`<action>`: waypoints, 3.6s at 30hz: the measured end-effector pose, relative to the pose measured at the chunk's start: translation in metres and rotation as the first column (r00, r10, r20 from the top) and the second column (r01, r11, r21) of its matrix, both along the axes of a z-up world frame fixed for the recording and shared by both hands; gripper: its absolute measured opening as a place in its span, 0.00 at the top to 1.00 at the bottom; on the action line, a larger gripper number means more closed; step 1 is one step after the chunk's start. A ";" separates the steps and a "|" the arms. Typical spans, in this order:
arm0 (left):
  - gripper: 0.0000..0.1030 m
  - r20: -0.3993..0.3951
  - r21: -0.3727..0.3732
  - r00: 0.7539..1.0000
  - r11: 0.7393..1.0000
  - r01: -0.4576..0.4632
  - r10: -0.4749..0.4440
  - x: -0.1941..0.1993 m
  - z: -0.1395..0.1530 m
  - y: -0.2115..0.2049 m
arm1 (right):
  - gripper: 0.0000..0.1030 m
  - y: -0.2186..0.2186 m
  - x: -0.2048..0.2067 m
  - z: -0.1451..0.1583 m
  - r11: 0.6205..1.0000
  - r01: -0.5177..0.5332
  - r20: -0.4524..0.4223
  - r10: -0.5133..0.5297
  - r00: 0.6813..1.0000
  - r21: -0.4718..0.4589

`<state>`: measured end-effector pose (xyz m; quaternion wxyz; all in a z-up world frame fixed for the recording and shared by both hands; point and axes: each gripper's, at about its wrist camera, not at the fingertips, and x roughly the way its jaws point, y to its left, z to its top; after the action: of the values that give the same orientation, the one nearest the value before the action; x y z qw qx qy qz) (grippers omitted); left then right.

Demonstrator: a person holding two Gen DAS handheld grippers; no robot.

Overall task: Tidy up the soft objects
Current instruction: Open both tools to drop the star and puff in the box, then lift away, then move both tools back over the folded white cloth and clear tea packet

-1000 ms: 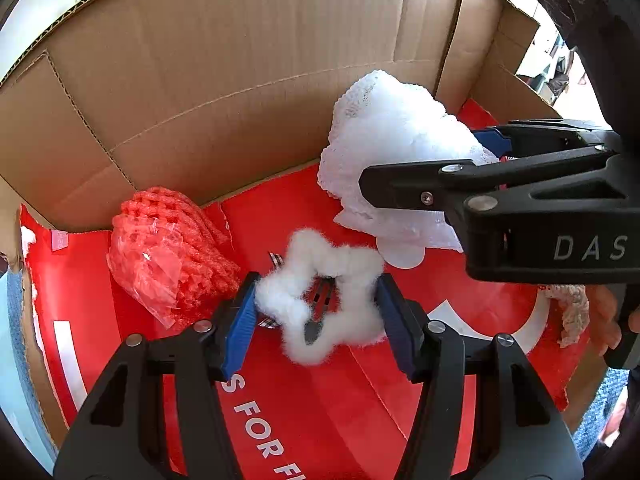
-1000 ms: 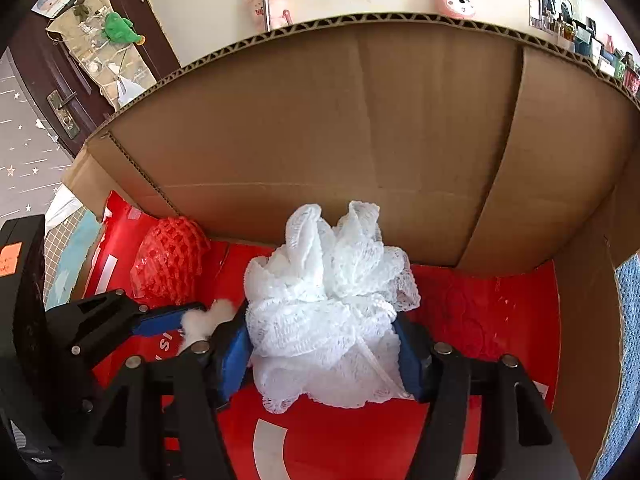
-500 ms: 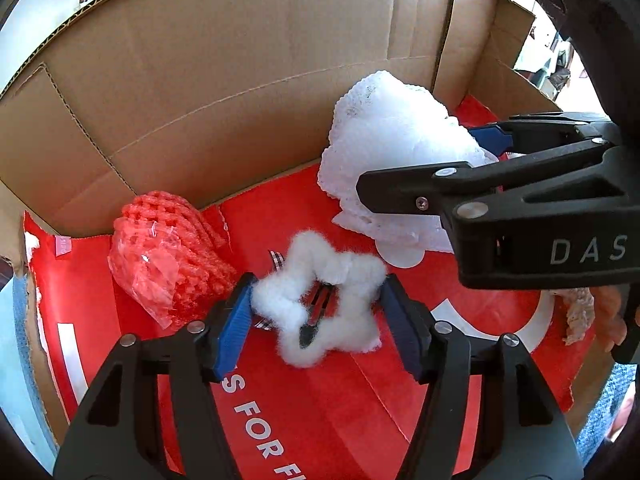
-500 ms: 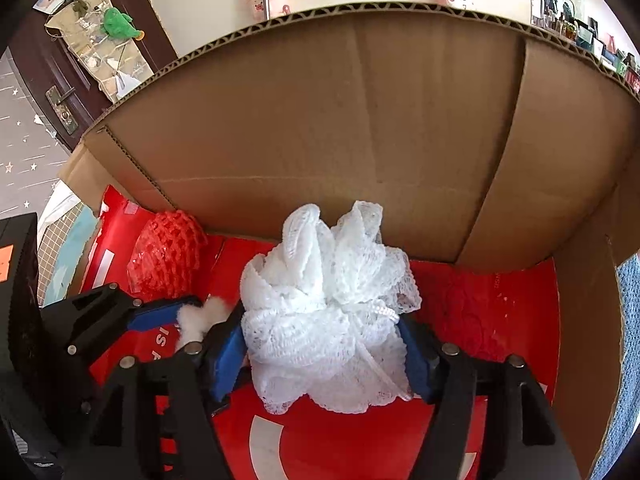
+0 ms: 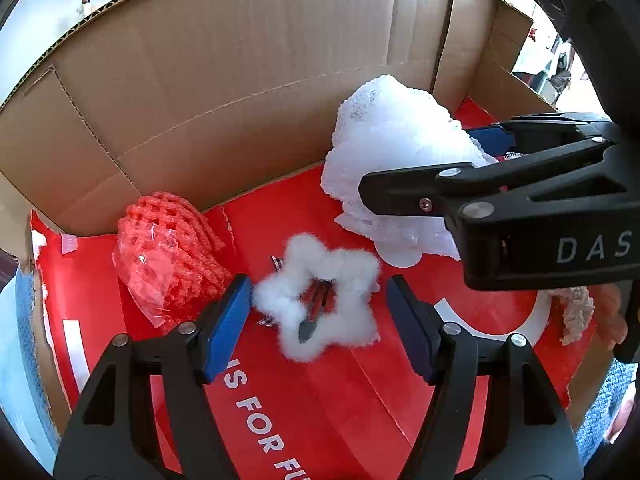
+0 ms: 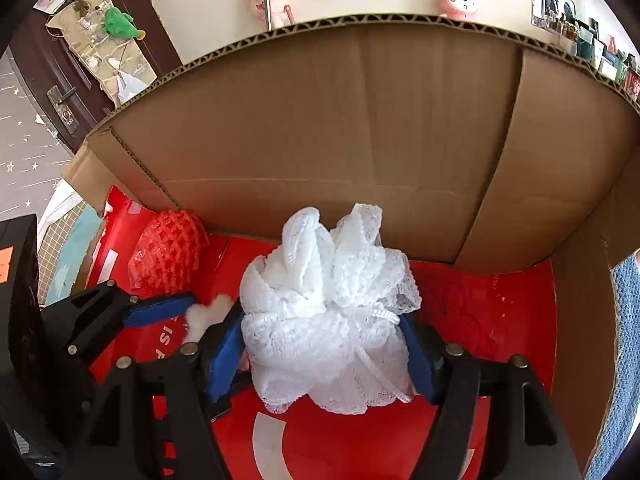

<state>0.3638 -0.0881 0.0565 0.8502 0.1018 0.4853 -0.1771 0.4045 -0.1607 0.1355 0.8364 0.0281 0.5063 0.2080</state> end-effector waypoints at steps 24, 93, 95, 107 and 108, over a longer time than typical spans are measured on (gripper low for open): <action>0.24 0.029 -0.006 0.999 0.999 -0.042 0.042 -0.012 0.003 0.025 | 0.16 0.001 -0.005 0.016 1.000 0.008 0.026 -0.008 1.000 0.007; 0.00 0.524 -0.271 0.804 0.950 -0.156 0.281 -0.337 0.038 0.060 | 0.00 -0.080 -0.362 0.032 0.966 0.257 0.584 -0.222 0.781 0.023; 0.00 0.520 -0.265 0.806 0.951 -0.162 0.282 -0.340 0.030 0.060 | 0.00 -0.082 -0.366 0.025 0.962 0.271 0.581 -0.239 0.778 0.033; 0.00 0.439 -0.244 0.844 0.945 -0.218 0.308 -0.336 -0.012 0.066 | 0.00 -0.088 -0.371 -0.027 0.956 0.291 0.484 -0.276 0.830 0.045; 0.00 0.433 -0.243 0.847 0.945 -0.221 0.309 -0.335 -0.014 0.066 | 0.00 -0.088 -0.371 -0.030 0.955 0.292 0.479 -0.277 0.833 0.045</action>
<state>0.0288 -0.0218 0.0425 0.9633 -0.0058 0.2583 -0.0721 0.0334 -0.2486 0.1054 0.9575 0.0380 0.2762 0.0739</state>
